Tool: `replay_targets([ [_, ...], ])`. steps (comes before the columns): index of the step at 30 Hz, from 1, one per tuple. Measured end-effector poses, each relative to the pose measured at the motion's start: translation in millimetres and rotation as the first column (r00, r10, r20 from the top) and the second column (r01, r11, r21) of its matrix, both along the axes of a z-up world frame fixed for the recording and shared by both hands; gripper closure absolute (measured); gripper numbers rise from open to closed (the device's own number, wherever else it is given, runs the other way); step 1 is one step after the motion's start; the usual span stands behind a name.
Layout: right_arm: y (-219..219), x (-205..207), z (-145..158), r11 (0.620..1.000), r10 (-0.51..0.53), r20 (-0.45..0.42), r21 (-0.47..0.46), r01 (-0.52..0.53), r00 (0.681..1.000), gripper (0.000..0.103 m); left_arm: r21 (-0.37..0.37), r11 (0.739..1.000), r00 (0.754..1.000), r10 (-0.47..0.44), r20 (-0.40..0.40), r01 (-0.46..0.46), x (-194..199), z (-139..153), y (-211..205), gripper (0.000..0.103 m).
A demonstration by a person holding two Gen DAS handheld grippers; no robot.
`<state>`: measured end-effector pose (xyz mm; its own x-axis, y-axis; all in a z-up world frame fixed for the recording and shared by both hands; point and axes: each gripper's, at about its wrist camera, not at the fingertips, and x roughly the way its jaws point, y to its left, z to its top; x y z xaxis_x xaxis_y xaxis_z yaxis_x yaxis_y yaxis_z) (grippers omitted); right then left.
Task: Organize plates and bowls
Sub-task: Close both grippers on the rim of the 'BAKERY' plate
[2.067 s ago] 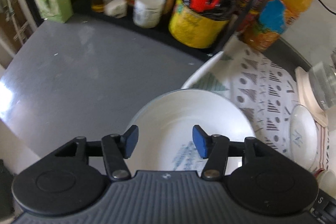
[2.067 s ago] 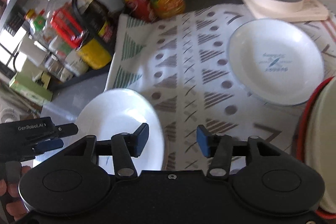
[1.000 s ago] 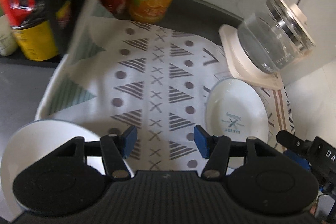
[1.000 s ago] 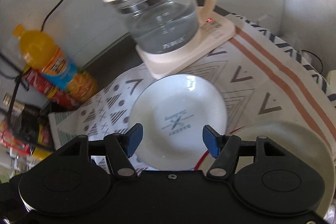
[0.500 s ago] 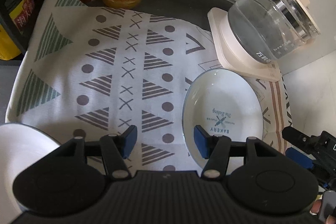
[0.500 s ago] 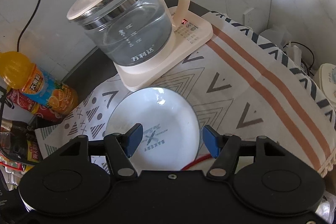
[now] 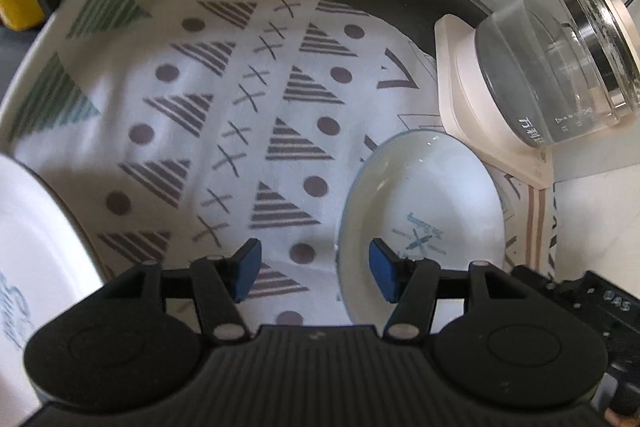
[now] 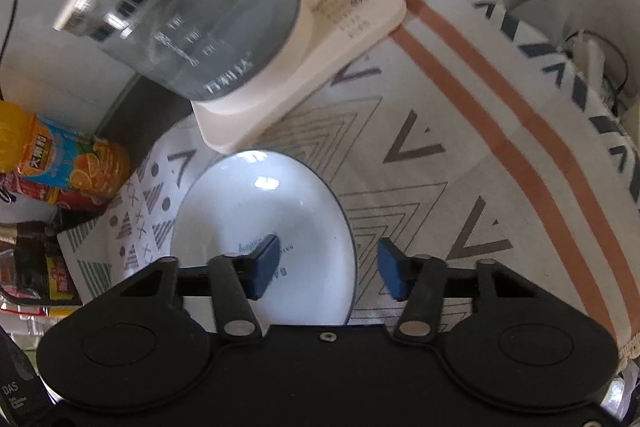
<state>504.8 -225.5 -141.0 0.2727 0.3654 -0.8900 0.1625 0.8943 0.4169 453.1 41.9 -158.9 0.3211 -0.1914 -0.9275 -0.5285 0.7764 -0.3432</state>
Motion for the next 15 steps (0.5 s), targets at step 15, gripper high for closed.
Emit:
replay_targets([
  [15,-1.6,25.2,-30.0,0.991,0.134,-0.13,0.042,-0.129,0.982,0.079,-0.133,0.984,0.993,0.111,-0.029,-0.114,-16.2,-22.8,-28.0,0.076],
])
